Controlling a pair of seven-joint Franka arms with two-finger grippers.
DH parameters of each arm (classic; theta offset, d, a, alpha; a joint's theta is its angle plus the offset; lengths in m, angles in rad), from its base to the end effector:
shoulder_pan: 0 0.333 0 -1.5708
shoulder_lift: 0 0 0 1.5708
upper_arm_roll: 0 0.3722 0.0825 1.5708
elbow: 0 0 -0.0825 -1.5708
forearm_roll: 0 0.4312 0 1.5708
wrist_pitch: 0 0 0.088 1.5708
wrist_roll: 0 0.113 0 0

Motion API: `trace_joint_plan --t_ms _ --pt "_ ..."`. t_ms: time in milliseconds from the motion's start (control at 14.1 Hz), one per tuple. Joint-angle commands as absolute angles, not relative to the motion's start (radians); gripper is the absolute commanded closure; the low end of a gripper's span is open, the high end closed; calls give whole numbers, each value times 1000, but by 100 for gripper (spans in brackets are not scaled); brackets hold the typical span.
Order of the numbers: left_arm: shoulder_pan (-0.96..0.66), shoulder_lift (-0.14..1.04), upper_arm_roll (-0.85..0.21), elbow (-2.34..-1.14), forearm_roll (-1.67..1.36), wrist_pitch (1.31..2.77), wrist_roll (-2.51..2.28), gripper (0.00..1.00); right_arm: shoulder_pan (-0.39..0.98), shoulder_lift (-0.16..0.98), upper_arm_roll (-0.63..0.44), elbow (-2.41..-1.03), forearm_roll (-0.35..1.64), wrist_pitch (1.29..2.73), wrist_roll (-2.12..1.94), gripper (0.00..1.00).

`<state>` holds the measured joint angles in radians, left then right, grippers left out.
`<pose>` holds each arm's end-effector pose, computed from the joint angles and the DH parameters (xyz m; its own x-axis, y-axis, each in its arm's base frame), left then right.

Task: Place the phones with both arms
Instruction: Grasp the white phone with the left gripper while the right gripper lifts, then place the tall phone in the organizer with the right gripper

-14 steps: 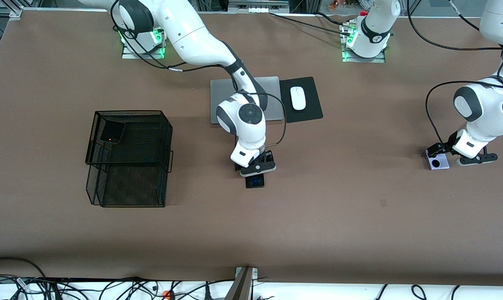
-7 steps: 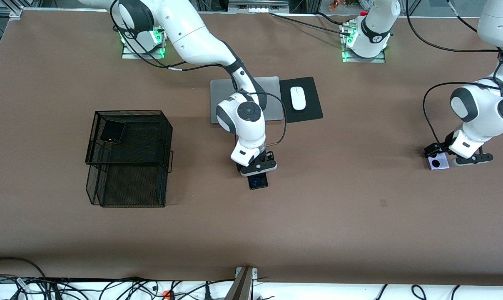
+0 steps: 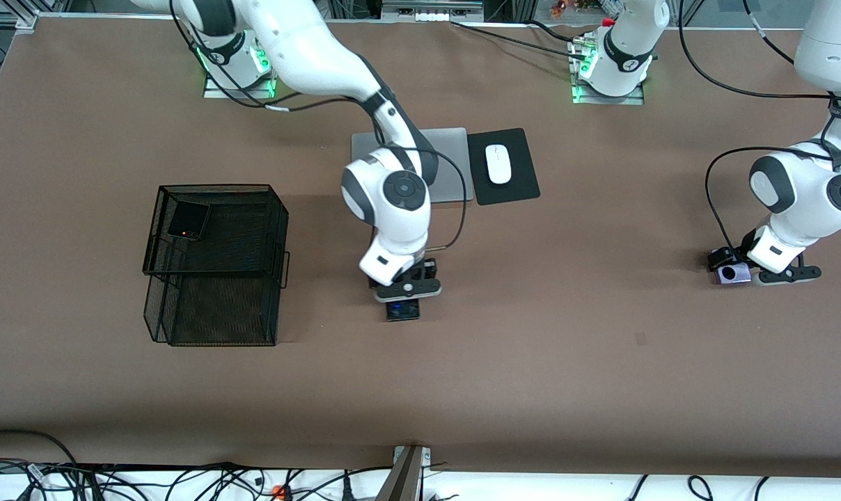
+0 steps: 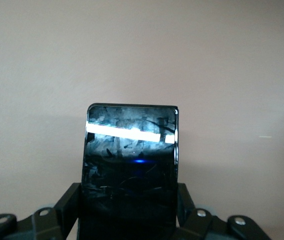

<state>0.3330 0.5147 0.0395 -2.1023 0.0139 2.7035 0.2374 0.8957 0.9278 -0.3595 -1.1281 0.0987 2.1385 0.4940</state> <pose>0.5963 0.2322 0.1797 0.9904 0.1144 0.0778 0.1182 -0.9919 -0.0460 0.6826 0.5337 0.2852 0.9672 0.1563 0.2003 0.1355 -0.9842 0.1138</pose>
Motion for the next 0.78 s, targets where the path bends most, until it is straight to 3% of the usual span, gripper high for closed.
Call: trace_joint_plan --t_ms 0,355,710 --pt "342 535 40 -2065 8 2703 282 0 810 769 -344 -1166 101 1989 346 77" --pt "359 564 40 -2057 8 2720 291 0 752 615 -429 -1210 100 1706 244 77" --pt "360 581 40 -2057 2 2735 290 0 752 330 -508 -1627 89 1782 152 77"
